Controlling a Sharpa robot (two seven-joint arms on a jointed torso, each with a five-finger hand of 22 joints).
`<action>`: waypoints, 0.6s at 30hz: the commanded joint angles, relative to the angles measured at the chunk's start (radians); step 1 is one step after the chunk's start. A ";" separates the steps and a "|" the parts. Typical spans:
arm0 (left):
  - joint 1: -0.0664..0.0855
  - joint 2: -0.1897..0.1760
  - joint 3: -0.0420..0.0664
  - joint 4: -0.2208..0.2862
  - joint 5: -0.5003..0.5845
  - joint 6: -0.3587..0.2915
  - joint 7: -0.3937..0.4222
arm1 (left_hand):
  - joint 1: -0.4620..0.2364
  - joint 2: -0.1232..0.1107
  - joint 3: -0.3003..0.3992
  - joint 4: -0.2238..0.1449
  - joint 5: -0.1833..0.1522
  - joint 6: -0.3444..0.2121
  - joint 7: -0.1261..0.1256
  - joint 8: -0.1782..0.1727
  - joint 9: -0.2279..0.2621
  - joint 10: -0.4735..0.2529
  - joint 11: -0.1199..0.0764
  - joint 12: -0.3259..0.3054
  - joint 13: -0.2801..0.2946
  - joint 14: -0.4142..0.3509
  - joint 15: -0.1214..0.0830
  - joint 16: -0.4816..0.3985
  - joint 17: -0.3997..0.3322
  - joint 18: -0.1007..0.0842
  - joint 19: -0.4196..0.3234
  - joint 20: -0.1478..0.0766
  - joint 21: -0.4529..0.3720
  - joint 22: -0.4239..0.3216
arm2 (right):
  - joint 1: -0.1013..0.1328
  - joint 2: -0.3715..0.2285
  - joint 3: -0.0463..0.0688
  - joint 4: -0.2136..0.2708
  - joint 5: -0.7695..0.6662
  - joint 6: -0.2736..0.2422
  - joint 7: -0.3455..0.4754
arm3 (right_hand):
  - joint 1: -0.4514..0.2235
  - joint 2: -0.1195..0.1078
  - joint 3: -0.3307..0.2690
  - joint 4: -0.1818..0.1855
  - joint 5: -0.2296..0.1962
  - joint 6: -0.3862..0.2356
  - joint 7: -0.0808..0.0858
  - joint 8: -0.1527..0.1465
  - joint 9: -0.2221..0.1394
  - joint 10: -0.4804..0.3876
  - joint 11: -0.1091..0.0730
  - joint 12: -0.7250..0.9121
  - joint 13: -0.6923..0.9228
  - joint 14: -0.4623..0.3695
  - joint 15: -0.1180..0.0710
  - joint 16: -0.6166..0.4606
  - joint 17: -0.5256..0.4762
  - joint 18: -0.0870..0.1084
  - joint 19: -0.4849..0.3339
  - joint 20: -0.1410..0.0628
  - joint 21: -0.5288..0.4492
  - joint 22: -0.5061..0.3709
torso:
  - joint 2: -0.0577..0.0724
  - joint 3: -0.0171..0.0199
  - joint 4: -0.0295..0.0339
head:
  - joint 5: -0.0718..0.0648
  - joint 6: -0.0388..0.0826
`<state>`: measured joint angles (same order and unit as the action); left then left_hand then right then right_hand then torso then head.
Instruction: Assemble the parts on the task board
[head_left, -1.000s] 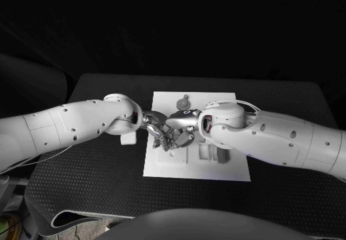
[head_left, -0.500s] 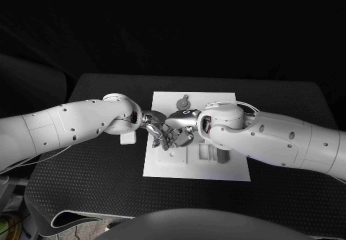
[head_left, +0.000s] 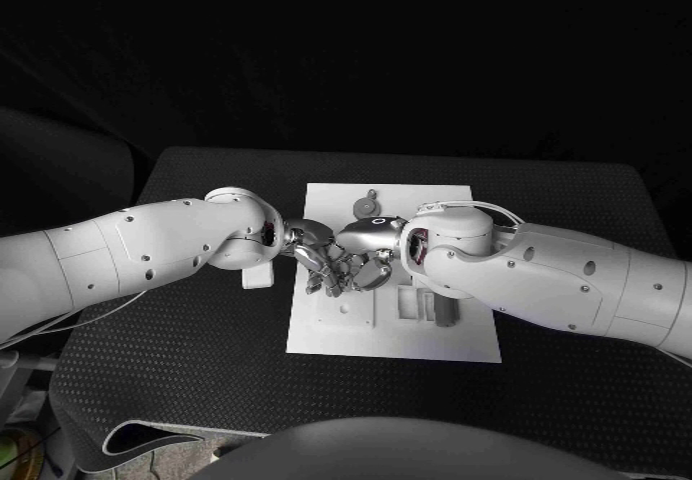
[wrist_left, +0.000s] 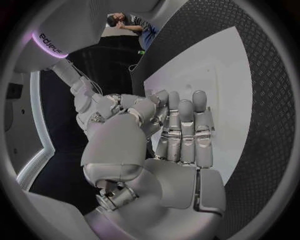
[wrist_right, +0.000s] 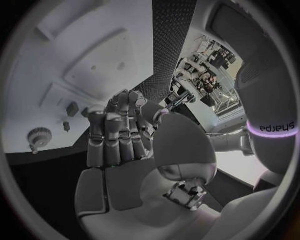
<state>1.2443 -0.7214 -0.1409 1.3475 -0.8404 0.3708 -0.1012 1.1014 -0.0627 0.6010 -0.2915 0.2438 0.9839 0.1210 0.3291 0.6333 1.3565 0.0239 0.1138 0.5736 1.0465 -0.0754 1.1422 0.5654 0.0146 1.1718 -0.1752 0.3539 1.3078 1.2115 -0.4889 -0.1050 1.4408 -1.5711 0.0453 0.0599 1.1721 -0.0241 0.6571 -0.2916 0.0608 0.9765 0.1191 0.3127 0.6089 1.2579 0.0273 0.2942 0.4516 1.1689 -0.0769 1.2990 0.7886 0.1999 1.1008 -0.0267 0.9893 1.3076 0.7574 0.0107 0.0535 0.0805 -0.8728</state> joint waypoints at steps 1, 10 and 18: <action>0.002 0.002 0.002 0.000 0.020 -0.030 0.008 | 0.005 -0.010 -0.006 0.000 -0.004 -0.004 -0.001 -0.004 -0.001 -0.006 0.001 -0.004 -0.004 -0.005 -0.001 -0.005 0.001 0.014 -0.007 0.000 0.003 0.017 | -0.002 0.001 -0.001 0.003 0.031 -0.004 0.006 | -0.005 0.001 0.005 -0.001 0.004 0.011 0.006 0.004 0.000 0.006 0.000 -0.005 0.002 0.006 -0.005 -0.007 -0.001 0.062 0.005 -0.003 0.005 0.017 | 0.000 -0.0001 -0.0001 | 0.001 0.000; 0.002 0.002 0.002 -0.003 0.033 -0.042 0.002 | 0.024 -0.004 0.007 0.001 -0.007 -0.005 0.002 -0.013 0.003 -0.008 0.002 -0.003 0.000 -0.009 0.001 -0.005 0.007 0.013 -0.011 0.002 0.003 0.017 | -0.002 -0.002 -0.001 0.006 0.031 -0.020 0.005 | -0.006 0.000 0.006 -0.001 0.004 0.013 0.005 0.004 0.000 0.008 -0.001 -0.005 0.002 0.007 -0.006 -0.007 -0.001 0.062 0.006 -0.004 0.005 0.017 | 0.000 -0.0004 -0.0003 | -0.001 0.000; 0.002 0.004 0.002 -0.003 0.030 -0.037 0.004 | 0.057 0.012 0.022 -0.001 -0.032 0.017 -0.005 -0.008 0.011 -0.008 0.000 -0.002 0.004 -0.010 -0.001 -0.004 0.013 0.015 -0.012 0.002 0.004 0.017 | -0.002 -0.010 -0.001 0.011 0.030 -0.028 0.003 | -0.007 0.000 0.007 -0.001 0.004 0.013 0.005 0.004 0.000 0.009 -0.001 -0.006 0.002 0.007 -0.006 -0.007 -0.001 0.062 0.007 -0.004 0.005 0.017 | 0.000 -0.0007 0.0002 | 0.001 0.000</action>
<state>1.2450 -0.7195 -0.1402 1.3451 -0.8197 0.3504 -0.1016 1.1490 -0.0539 0.6175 -0.2942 0.2154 0.9945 0.1136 0.3183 0.6425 1.3553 0.0250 0.1083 0.5764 1.0414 -0.0768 1.1422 0.5779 0.0146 1.1647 -0.1748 0.3539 1.3076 1.2108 -0.4999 -0.1056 1.4449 -1.5507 0.0222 0.0484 1.1721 -0.0242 0.6582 -0.2927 0.0608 0.9766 0.1190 0.3125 0.6072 1.2599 0.0268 0.2942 0.4523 1.1749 -0.0765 1.2954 0.7888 0.1998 1.1063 -0.0287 0.9894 1.3076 0.7575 0.0102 0.0535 0.0802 -0.8728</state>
